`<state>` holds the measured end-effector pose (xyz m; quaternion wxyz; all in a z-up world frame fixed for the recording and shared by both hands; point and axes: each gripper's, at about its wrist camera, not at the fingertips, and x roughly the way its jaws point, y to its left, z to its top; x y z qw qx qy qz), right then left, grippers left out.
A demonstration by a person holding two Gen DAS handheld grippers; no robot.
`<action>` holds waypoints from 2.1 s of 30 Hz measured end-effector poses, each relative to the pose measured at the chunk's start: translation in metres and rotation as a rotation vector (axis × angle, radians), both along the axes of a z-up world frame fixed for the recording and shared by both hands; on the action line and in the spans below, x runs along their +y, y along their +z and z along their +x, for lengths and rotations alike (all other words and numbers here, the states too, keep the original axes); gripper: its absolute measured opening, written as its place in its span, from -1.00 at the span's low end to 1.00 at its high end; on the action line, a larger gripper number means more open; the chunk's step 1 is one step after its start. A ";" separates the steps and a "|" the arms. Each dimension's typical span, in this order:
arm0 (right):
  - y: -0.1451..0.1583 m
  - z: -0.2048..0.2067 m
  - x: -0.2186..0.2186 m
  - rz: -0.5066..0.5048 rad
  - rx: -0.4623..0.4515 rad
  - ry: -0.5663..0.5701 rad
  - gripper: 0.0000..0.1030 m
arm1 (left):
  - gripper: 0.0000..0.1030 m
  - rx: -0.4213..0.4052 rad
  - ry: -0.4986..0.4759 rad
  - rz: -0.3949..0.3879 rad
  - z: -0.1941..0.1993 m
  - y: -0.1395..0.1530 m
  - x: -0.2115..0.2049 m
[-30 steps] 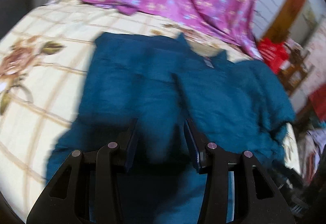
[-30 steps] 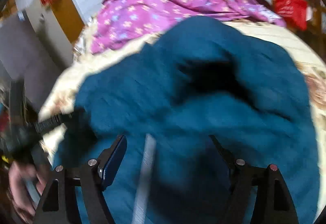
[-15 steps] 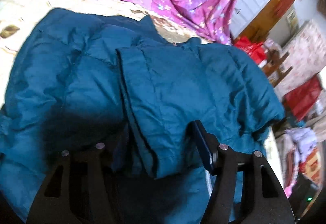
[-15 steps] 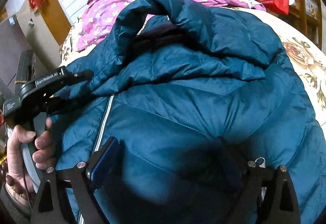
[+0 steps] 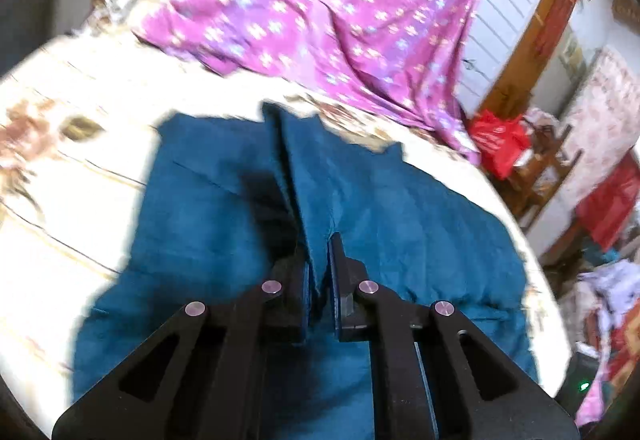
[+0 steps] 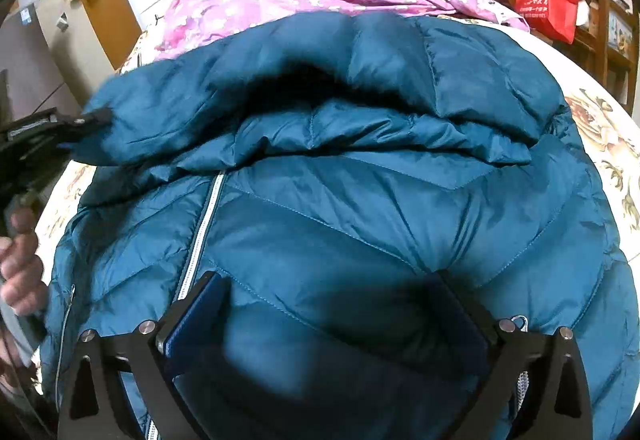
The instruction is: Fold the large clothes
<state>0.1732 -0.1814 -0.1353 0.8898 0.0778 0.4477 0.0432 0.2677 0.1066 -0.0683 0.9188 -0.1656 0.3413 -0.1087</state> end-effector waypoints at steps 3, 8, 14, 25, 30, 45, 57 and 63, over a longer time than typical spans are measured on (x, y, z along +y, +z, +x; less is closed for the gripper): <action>0.000 0.001 0.002 -0.012 0.004 0.003 1.00 | -0.87 0.014 0.051 0.029 0.006 -0.005 0.018; 0.000 0.001 -0.002 0.003 0.001 0.004 1.00 | -0.87 0.033 0.166 0.058 0.017 -0.013 0.046; 0.009 -0.001 -0.011 0.054 -0.011 -0.003 0.90 | -0.86 0.117 0.178 -0.023 0.015 -0.024 0.056; 0.076 0.069 -0.090 -0.004 -0.293 -0.031 0.78 | -0.75 0.068 -0.010 0.327 0.035 -0.032 -0.039; 0.022 0.114 -0.095 0.039 -0.110 0.097 0.79 | -0.74 0.163 -0.010 0.354 0.043 -0.055 -0.034; 0.080 0.133 -0.093 -0.065 -0.279 -0.031 0.78 | -0.75 0.080 0.061 0.293 0.081 0.002 -0.046; 0.007 0.212 -0.111 -0.043 0.019 0.001 0.79 | -0.74 0.198 0.050 0.430 0.107 -0.061 -0.053; 0.064 0.174 -0.083 -0.072 -0.180 -0.011 0.78 | -0.74 0.093 0.133 0.399 0.073 -0.029 -0.045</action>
